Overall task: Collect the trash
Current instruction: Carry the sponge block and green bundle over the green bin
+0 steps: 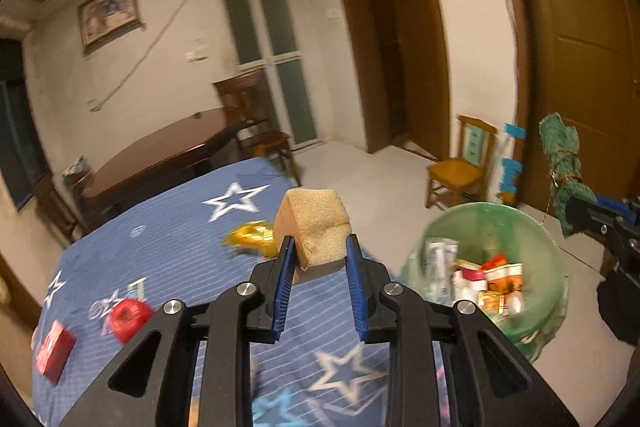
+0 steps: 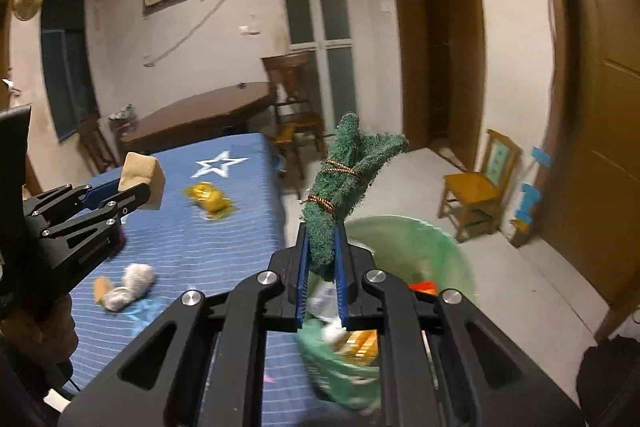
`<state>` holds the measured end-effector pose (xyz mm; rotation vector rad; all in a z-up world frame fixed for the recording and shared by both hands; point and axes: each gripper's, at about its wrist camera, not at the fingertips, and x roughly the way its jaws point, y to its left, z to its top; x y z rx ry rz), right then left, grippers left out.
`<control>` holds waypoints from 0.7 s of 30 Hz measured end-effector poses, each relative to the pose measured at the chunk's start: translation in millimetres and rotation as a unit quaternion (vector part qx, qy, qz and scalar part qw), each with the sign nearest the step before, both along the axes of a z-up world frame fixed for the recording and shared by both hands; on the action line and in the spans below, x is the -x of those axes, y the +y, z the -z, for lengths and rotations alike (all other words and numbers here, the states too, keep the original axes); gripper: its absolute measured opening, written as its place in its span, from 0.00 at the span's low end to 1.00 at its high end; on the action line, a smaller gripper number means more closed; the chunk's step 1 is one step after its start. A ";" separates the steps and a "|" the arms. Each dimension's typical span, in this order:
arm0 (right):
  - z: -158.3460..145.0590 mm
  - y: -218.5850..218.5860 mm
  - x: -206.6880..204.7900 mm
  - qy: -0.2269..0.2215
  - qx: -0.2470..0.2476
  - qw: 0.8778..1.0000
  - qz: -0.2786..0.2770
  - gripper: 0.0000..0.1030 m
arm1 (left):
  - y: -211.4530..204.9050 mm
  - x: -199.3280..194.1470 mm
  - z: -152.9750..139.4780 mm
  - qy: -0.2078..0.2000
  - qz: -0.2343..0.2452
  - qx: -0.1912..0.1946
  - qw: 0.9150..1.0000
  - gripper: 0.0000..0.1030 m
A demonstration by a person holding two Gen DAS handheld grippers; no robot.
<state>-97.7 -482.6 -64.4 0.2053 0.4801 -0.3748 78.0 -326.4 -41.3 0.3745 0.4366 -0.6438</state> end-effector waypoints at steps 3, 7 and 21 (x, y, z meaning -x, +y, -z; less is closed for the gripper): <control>0.7 -15.1 5.0 0.011 0.008 1.000 0.016 0.10 | -29.9 3.8 3.8 -0.007 0.025 -0.010 1.000 0.26; 3.5 -29.3 7.6 0.027 0.016 0.999 0.031 0.10 | -70.3 9.7 13.0 0.002 0.068 -0.026 0.997 0.26; 28.2 -73.7 2.0 0.089 -0.039 0.995 0.036 0.10 | -154.1 -8.2 66.8 0.123 0.191 -0.067 0.972 0.26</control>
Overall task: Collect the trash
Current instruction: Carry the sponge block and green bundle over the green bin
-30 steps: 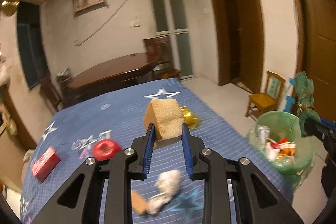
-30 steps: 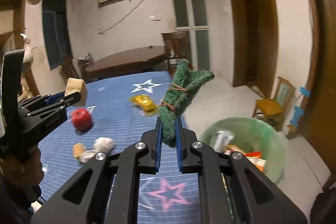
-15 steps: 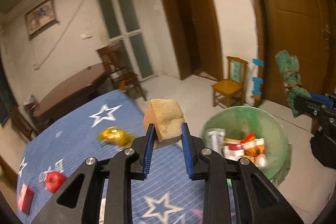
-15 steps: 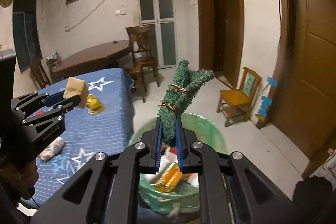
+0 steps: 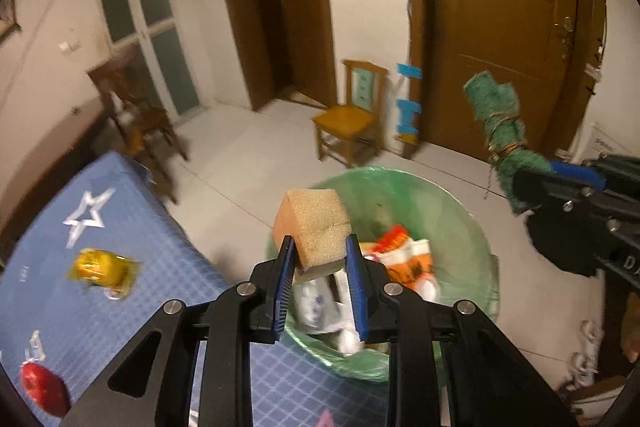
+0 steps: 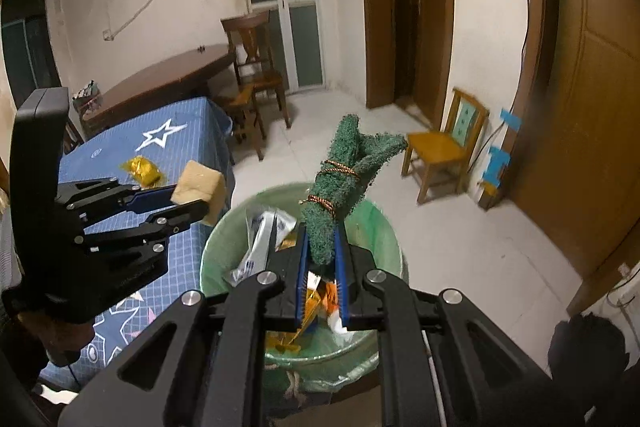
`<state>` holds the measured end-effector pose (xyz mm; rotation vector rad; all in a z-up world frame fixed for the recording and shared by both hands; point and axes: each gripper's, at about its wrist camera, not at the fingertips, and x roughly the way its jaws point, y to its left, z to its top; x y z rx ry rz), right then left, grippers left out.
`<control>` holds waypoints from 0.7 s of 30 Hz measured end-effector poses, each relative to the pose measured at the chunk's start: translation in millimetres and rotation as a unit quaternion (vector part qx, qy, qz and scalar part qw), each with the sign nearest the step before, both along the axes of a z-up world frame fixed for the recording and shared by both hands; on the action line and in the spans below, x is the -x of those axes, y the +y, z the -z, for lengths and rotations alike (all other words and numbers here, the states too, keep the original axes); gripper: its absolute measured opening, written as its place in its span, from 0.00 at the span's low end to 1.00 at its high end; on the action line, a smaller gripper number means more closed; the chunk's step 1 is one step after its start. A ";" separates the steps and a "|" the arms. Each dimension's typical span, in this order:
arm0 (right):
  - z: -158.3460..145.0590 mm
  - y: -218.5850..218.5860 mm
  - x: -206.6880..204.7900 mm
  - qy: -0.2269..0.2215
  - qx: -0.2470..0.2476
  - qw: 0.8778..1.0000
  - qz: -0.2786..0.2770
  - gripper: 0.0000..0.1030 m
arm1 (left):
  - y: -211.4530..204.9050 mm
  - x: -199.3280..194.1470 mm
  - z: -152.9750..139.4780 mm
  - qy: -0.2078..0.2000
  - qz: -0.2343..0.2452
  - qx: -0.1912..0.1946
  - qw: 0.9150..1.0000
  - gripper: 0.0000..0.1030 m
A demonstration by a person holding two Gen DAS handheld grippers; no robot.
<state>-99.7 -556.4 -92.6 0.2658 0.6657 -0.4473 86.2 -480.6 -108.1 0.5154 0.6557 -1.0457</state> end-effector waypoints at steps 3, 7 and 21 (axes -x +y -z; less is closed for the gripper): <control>6.6 -7.1 -2.4 0.013 -0.020 1.000 -0.002 0.10 | -3.6 -10.0 8.3 0.033 0.017 -0.009 0.999 0.26; 11.2 -8.9 -5.4 0.024 -0.035 0.999 -0.009 0.10 | -4.7 -15.5 16.9 0.041 0.022 -0.017 0.999 0.26; 19.3 -13.8 -19.4 0.037 -0.049 0.998 -0.022 0.13 | -4.2 -39.6 21.8 0.057 0.029 -0.010 0.998 0.26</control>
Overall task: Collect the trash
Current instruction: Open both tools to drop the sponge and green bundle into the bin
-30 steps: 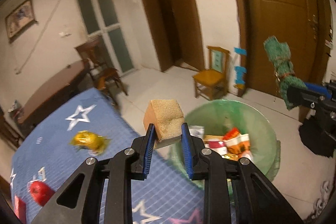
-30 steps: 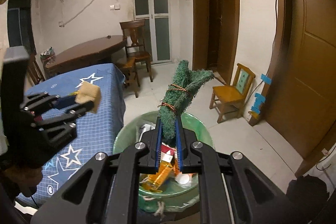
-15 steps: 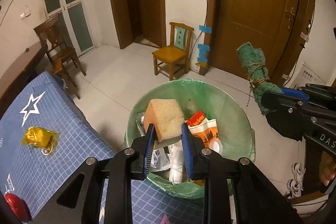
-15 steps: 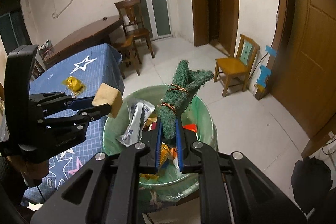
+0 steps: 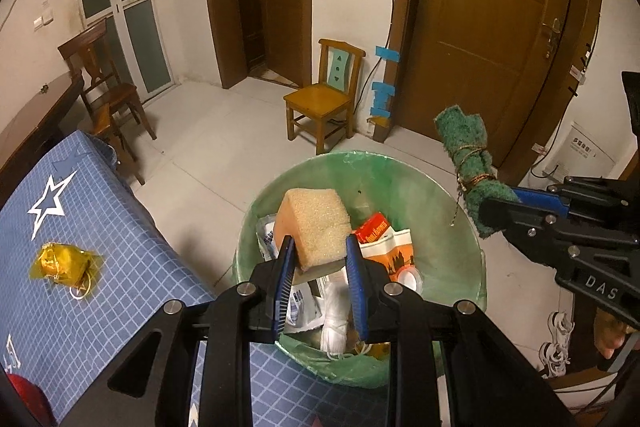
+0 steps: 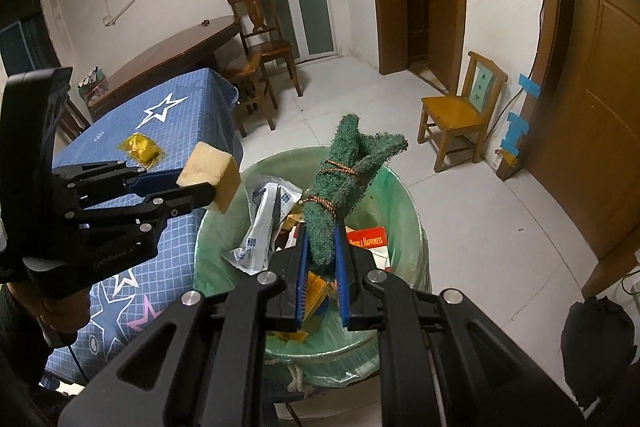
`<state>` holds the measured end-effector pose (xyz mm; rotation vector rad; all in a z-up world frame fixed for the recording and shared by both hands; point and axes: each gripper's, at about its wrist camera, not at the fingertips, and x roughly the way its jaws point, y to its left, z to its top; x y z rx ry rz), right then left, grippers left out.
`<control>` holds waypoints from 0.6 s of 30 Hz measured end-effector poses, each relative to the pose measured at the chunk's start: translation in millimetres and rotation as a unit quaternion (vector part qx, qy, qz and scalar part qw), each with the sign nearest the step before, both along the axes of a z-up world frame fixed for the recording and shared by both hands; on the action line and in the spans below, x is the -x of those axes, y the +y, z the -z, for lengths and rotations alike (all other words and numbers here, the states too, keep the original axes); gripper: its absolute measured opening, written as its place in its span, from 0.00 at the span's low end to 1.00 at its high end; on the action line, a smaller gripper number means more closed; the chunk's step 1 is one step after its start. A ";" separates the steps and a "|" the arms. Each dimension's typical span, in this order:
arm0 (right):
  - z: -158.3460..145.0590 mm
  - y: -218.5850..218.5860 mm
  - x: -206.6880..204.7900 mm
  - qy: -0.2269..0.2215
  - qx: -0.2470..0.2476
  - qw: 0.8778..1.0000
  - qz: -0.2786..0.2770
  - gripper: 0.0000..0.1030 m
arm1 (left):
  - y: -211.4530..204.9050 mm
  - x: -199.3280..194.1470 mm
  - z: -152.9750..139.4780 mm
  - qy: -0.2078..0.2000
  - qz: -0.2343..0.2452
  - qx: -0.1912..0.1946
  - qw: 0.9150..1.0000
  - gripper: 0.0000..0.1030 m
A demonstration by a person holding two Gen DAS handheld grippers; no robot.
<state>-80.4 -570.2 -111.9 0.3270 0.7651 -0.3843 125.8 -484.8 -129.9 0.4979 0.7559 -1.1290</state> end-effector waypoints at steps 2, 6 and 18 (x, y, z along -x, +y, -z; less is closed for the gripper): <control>2.3 -3.0 -5.1 0.008 0.003 1.000 -0.010 0.23 | -4.4 -3.1 -0.6 -0.003 -0.009 -0.004 1.000 0.29; 5.7 -9.1 -13.3 0.012 0.002 1.000 -0.008 0.41 | -5.8 -13.2 0.7 -0.001 -0.022 -0.010 1.000 0.46; 7.7 -6.8 -11.6 0.005 0.002 1.000 -0.010 0.41 | 7.5 -19.7 -3.3 0.005 -0.034 -0.005 0.999 0.46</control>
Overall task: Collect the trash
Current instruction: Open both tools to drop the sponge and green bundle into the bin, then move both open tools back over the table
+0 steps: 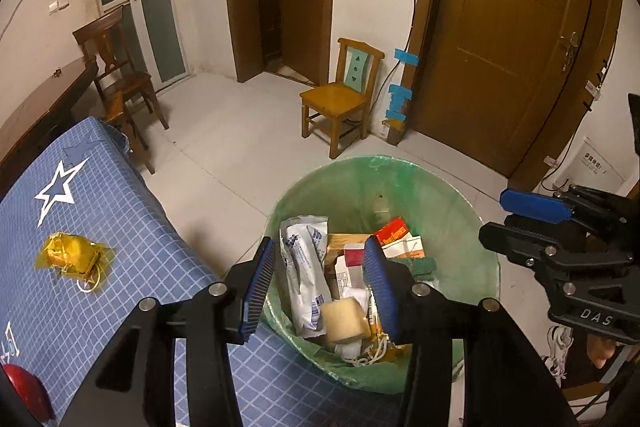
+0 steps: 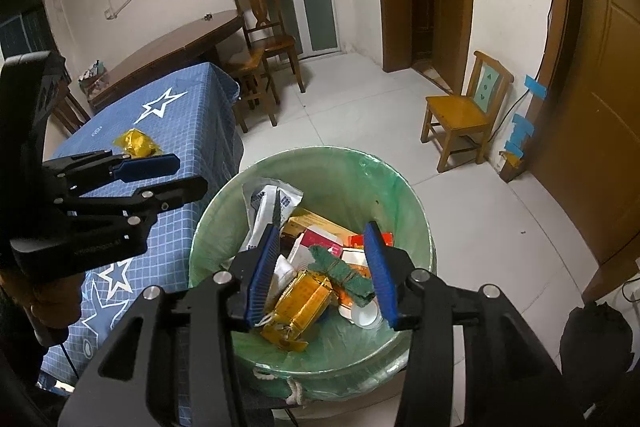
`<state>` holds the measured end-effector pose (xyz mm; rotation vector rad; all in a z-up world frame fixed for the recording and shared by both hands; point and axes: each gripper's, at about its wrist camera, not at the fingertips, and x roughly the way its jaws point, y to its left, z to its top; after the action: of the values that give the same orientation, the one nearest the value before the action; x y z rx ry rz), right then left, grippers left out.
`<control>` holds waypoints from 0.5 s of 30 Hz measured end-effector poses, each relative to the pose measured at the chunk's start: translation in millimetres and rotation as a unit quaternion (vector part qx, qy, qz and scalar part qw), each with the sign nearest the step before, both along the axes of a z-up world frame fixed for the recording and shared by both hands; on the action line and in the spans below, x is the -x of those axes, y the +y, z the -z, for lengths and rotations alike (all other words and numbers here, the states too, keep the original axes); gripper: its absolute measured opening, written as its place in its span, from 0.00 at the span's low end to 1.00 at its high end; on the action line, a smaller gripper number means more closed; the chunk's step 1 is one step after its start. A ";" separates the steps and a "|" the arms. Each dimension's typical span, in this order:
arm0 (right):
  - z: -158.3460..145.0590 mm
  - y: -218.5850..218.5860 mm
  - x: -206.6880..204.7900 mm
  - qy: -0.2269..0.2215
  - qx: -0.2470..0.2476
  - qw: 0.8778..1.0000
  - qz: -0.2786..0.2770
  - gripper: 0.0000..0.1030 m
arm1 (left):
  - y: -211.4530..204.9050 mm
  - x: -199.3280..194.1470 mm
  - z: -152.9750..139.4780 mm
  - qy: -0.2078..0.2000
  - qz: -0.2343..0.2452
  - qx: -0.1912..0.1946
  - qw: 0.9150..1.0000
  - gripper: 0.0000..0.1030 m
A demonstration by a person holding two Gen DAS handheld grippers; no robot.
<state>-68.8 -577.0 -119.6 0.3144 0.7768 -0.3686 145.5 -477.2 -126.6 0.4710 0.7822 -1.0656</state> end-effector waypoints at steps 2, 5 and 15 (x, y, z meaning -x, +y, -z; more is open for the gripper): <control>-1.1 2.4 0.6 -0.002 0.001 1.000 0.000 0.41 | 4.4 2.7 -0.7 -0.001 -0.002 0.000 1.000 0.46; -1.7 5.3 0.7 -0.005 0.001 1.000 -0.003 0.41 | 12.9 8.3 -1.0 -0.011 -0.010 0.001 1.000 0.47; -9.6 42.7 2.9 -0.057 0.032 0.998 -0.016 0.41 | 82.7 18.5 -16.5 -0.047 -0.066 0.023 0.996 0.55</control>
<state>-71.6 -534.3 -110.0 0.2609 0.6554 -0.3415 127.1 -394.5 -110.1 0.4212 0.6941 -0.9296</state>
